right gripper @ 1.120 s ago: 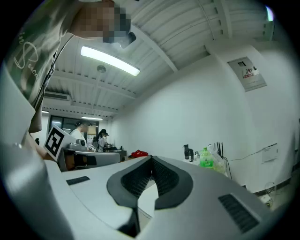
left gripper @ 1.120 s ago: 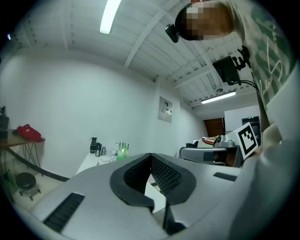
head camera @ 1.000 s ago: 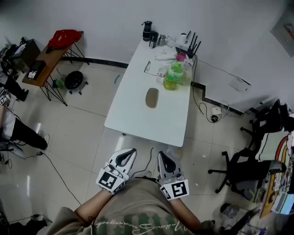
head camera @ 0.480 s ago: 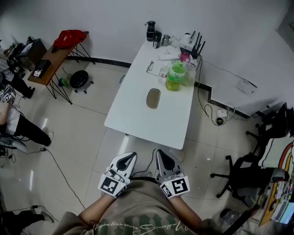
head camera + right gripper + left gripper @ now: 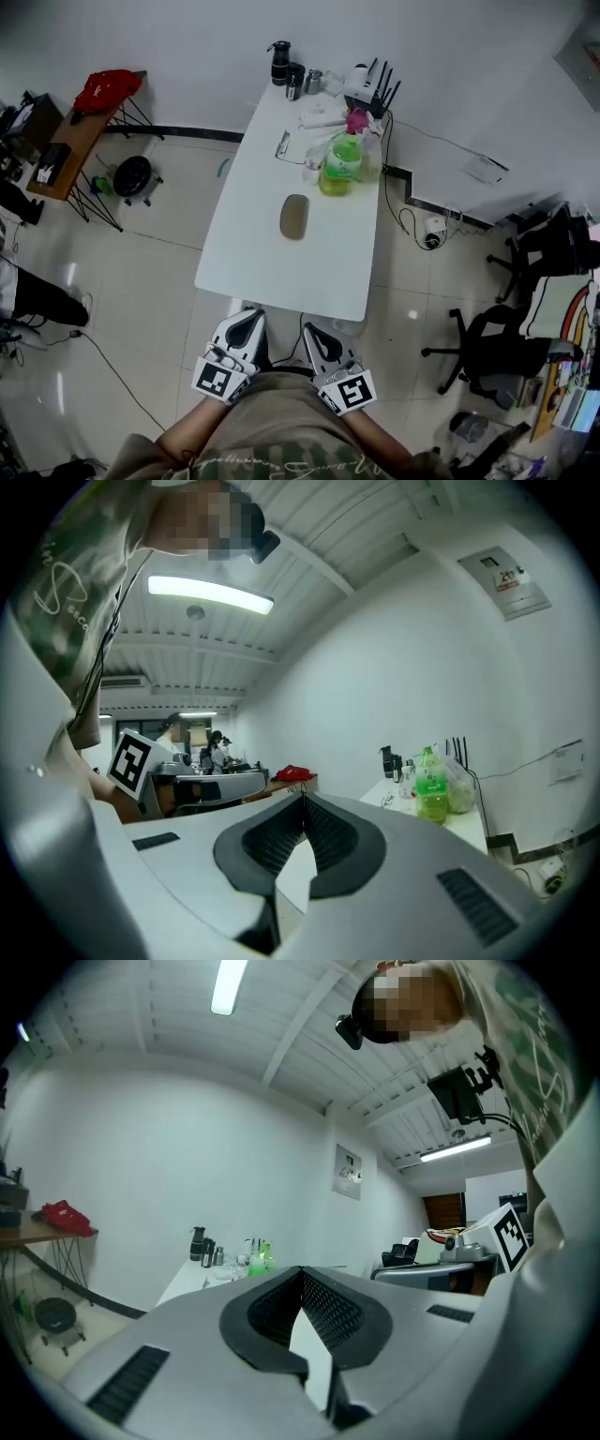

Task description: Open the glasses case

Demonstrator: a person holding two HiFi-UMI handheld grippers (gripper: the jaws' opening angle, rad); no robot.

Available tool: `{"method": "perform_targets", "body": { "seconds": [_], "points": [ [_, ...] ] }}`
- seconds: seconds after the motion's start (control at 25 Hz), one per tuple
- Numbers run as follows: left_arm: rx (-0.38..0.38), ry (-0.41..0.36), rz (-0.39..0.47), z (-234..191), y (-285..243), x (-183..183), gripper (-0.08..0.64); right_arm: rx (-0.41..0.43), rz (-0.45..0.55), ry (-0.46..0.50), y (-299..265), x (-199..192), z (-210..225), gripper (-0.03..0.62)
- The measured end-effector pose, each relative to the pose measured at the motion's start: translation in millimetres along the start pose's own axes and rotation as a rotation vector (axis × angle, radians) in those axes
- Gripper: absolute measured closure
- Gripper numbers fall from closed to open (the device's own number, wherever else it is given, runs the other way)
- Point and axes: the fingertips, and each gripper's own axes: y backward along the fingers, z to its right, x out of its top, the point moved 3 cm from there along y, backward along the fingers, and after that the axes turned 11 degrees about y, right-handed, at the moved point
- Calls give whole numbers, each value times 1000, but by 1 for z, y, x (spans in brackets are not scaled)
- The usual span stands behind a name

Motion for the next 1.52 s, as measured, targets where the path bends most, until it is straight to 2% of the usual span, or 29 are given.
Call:
{"method": "perform_targets", "body": {
  "seconds": [0.2,0.4,0.6,0.76,0.92,1.28,1.52],
  "points": [
    [-88,-8,-6,-36,-49,29,552,-103,-19,-21,-48,5,44,583],
    [-117,19,-44,-94,-77,56,552,-134,-49,-6,-118,19,62,583],
    [-219,58,-14,-139,-105,91,552,-165,-69,-15,-176,28,70,583],
    [-203,71,-15,-169,-123,97,552,-160,-93,-18,-203,26,75,583],
    [-200,88,-29,-175,-140,94,552,-156,-130,-35,-209,16,87,583],
    [-120,103,-39,-177,-180,93,552,-129,-134,-33,-224,14,158,583],
    [-65,99,-73,-191,-200,86,552,-149,-164,-91,-243,-17,191,583]
  ]
}}
